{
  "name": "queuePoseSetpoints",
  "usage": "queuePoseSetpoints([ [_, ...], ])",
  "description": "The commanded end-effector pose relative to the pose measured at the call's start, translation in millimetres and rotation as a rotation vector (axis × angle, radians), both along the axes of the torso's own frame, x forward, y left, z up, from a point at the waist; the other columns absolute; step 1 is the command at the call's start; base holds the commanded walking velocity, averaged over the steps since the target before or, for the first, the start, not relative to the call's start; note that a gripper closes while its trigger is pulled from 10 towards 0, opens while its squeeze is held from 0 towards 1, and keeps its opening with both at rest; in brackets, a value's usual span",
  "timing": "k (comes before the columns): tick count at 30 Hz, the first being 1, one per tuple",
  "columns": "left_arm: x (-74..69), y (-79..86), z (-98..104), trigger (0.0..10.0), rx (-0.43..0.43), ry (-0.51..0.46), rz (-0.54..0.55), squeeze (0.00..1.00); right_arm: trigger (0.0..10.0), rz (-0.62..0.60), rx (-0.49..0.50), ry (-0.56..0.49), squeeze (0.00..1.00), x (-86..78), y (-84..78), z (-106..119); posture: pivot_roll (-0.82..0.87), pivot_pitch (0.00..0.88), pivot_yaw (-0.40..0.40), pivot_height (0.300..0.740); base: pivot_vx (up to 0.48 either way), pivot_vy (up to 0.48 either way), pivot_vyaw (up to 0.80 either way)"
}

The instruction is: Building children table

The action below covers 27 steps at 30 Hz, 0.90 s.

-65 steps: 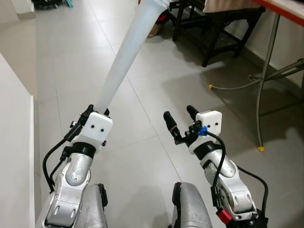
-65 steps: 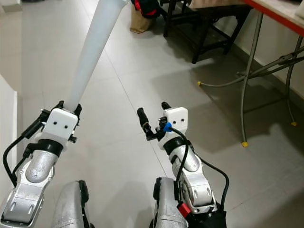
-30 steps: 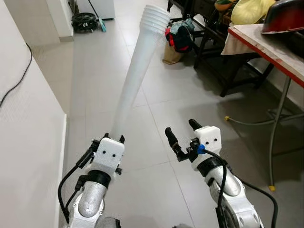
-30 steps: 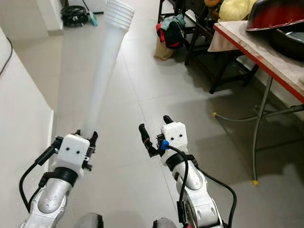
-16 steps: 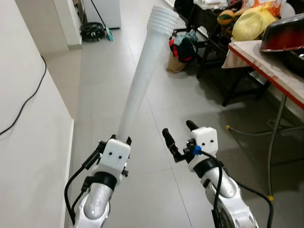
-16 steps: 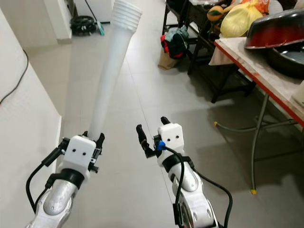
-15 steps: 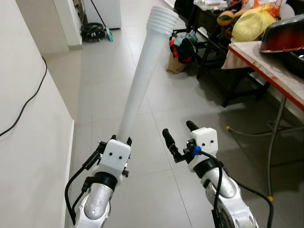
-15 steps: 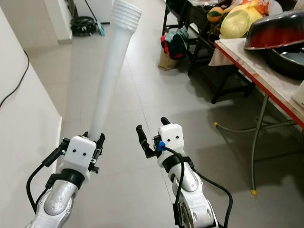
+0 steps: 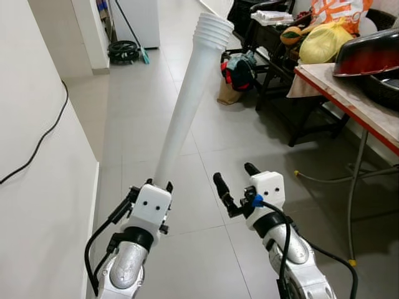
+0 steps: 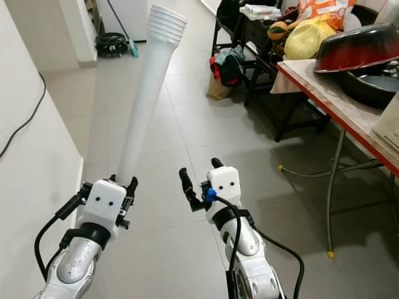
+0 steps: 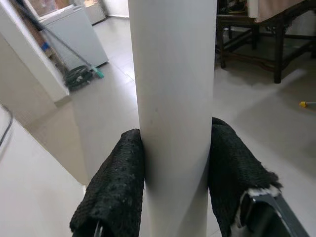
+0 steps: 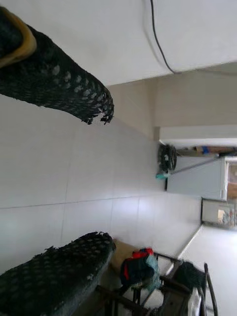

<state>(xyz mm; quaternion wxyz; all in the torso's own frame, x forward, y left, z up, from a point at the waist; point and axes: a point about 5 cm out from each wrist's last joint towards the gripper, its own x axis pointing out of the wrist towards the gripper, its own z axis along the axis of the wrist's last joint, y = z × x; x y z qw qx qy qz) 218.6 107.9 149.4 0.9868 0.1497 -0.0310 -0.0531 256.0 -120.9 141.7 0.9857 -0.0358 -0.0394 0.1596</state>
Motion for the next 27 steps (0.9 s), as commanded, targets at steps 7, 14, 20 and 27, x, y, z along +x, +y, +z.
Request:
queuePoseSetpoints([
  [7,0.3,-2.7,-5.4,10.0,0.0,0.01,-0.015,0.0,10.0,-0.023,-0.013,0.041,0.0,0.3,-1.6,-8.1,0.08,0.022,-0.042,0.74,0.0,0.0,-0.8],
  [14,1.0,-2.9,-6.1,10.0,0.003,0.011,-0.022,0.0,10.0,-0.012,-0.026,0.026,0.0,-1.5,0.1,-7.1,0.08,0.016,-0.04,0.74,0.0,0.0,-0.8],
  [20,1.6,-4.2,-6.1,10.0,0.001,0.01,-0.028,0.0,10.0,-0.008,-0.037,0.02,0.0,-1.3,0.9,-6.9,0.07,0.013,-0.038,0.74,0.0,0.0,-0.8],
  [27,2.8,-4.2,-5.3,10.0,0.001,0.007,-0.028,0.0,10.0,-0.004,-0.039,0.017,0.0,-1.1,2.5,-6.1,0.07,0.021,-0.043,0.74,0.0,0.0,-0.8],
])
